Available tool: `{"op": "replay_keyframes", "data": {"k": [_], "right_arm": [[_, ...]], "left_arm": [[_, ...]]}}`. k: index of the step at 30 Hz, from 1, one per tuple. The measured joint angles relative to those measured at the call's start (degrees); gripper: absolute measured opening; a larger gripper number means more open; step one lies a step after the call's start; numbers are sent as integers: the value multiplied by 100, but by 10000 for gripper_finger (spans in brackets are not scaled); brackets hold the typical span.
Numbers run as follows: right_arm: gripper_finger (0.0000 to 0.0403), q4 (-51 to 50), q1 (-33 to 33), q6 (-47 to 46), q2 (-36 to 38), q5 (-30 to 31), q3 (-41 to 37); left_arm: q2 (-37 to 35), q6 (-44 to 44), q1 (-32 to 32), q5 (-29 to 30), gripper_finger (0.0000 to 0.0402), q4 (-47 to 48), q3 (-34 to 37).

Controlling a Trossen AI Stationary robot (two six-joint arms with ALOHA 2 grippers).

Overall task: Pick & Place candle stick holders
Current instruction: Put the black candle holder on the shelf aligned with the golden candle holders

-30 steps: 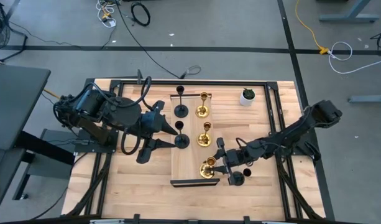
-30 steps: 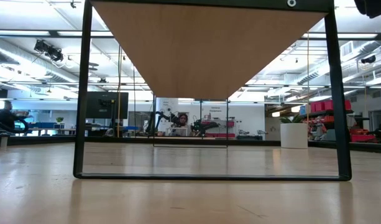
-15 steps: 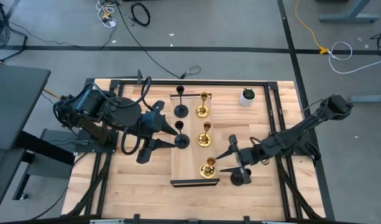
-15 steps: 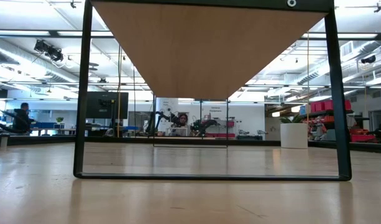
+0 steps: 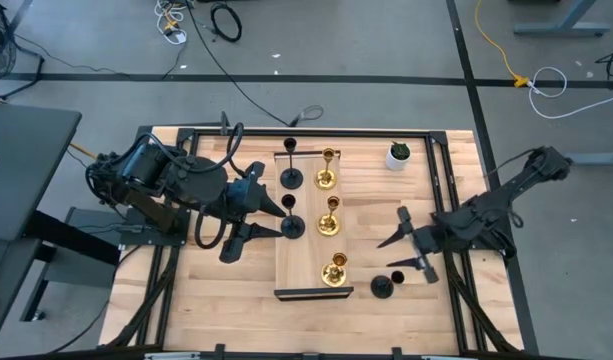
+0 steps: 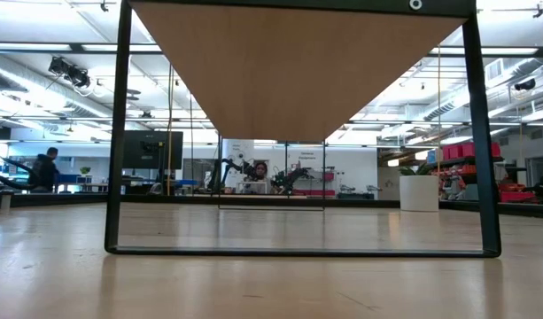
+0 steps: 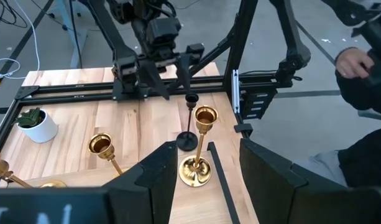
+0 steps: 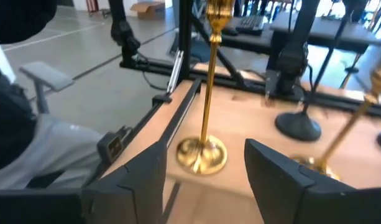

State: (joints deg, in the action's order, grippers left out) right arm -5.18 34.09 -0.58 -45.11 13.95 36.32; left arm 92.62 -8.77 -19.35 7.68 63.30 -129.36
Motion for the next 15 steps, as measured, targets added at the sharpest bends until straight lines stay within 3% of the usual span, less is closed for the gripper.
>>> {"op": "replay_keyframes", "data": {"k": [3,8,15], "right_arm": [[208,-666,63,-281,401,-29,0],[200,-1657,143,-905,858,-571,0],[196,-2165,181,-1425,962,-1013,-2]], "left_arm": [[0,-1,0,0,177,1,2],[0,-1,0,0,177,-1,1],[0,-1,0,20,177,-1,1]]}}
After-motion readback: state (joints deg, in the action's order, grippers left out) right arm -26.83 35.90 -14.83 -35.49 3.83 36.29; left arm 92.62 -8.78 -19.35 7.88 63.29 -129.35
